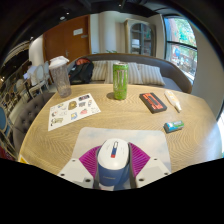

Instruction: Arrange mouse

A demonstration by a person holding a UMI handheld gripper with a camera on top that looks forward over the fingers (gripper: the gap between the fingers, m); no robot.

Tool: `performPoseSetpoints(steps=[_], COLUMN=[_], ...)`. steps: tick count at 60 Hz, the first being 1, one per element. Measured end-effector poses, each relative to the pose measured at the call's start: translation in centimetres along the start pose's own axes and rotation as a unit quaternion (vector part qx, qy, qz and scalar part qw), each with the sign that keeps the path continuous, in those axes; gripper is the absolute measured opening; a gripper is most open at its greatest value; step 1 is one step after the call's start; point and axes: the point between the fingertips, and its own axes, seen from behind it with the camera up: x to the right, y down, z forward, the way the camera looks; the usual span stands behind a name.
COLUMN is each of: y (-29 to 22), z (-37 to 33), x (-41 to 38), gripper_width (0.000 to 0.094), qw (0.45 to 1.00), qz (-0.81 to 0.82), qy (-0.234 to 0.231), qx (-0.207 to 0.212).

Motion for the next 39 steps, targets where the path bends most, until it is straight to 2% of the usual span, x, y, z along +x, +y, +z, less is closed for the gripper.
performPoseSetpoints(steps=[3, 5, 8, 13, 20, 26, 39], y=[1.3, 0.8, 0.8, 1.3, 1.2, 1.2, 2.0], z=[0.6, 0.8, 0.8, 0.5, -1.3, -4.0, -10.7], x=[0.2, 0.3, 0.3, 0.2, -0.4, -1.1, -3.7], gripper_width=[0.0448, 0.0467, 0.0524, 0.0591, 0.0855, 0.0842, 0.0845], qw=[1.000, 1.000, 1.000, 1.000, 0.999, 0.998, 0.992], qz=[0.009, 0.011, 0.015, 0.006, 0.006, 0.007, 0.028], qy=[0.003, 0.002, 0.002, 0.003, 0.007, 0.022, 0.086], qx=[-0.016, 0.002, -0.004, -0.029, -0.050, -0.065, -0.089])
